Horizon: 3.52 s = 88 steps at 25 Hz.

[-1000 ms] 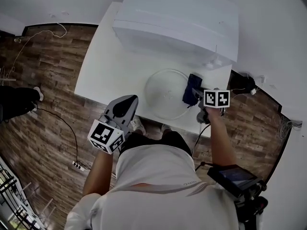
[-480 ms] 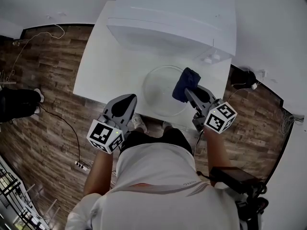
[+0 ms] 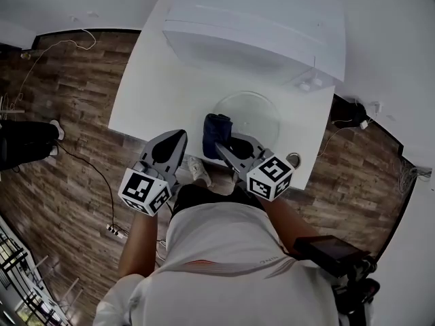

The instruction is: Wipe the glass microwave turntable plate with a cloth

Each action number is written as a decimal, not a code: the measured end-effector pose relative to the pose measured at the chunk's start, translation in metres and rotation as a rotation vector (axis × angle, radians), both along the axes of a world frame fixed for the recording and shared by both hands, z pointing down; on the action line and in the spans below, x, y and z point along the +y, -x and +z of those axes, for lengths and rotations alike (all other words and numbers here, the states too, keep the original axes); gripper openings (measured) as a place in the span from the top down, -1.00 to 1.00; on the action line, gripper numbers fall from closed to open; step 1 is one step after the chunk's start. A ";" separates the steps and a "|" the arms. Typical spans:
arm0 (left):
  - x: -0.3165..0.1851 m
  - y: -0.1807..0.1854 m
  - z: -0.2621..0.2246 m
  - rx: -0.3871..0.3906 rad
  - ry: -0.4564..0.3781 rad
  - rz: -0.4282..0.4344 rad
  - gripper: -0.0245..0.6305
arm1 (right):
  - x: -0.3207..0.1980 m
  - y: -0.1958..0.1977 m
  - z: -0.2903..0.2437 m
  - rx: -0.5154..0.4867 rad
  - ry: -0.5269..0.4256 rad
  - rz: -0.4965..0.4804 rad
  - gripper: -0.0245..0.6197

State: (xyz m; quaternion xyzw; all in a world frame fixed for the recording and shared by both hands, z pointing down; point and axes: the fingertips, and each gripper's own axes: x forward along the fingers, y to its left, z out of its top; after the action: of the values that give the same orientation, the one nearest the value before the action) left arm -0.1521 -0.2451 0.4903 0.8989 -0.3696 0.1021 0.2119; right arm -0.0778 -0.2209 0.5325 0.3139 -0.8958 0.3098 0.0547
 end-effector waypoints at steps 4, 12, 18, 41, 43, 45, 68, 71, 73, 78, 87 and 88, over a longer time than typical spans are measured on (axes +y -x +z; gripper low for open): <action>0.001 0.009 0.005 0.000 0.017 -0.009 0.89 | 0.006 0.015 0.068 0.077 0.277 -0.016 0.73; 0.005 0.013 0.012 0.000 0.037 -0.001 0.89 | 0.009 -0.005 0.122 0.112 0.495 0.073 0.73; -0.005 0.005 0.012 0.003 0.034 0.014 0.89 | 0.016 -0.046 0.131 0.117 0.551 0.148 0.73; 0.009 -0.080 0.018 0.000 0.053 0.136 0.89 | 0.058 -0.207 0.128 0.100 0.569 0.421 0.73; 0.010 -0.088 0.015 -0.006 0.047 0.140 0.89 | 0.056 -0.202 0.121 0.054 0.535 0.401 0.73; 0.010 -0.095 0.012 -0.013 0.034 0.133 0.89 | 0.050 -0.197 0.104 -0.006 0.459 0.374 0.73; 0.076 -0.068 -0.060 0.030 -0.162 0.141 0.89 | 0.056 -0.158 -0.124 -0.127 -0.314 0.352 0.73; 0.099 -0.032 -0.068 0.054 -0.184 0.152 0.89 | 0.082 -0.135 -0.139 -0.103 -0.352 0.400 0.73; 0.112 -0.012 -0.074 0.080 -0.198 0.159 0.89 | 0.097 -0.121 -0.148 -0.068 -0.380 0.421 0.73; 0.142 0.025 -0.085 0.134 -0.217 0.176 0.89 | 0.138 -0.090 -0.168 0.027 -0.430 0.466 0.73; 0.179 0.034 -0.115 0.179 -0.265 0.179 0.89 | 0.185 -0.072 -0.202 0.104 -0.493 0.439 0.73; 0.182 0.032 -0.118 0.178 -0.271 0.175 0.89 | 0.188 -0.073 -0.205 0.106 -0.504 0.435 0.73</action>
State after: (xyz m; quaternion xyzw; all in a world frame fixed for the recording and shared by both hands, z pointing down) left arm -0.1842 -0.0631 0.3725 0.9535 -0.2801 -0.0103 0.1110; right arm -0.0049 -0.0330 0.3272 0.5169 -0.8522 0.0664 -0.0455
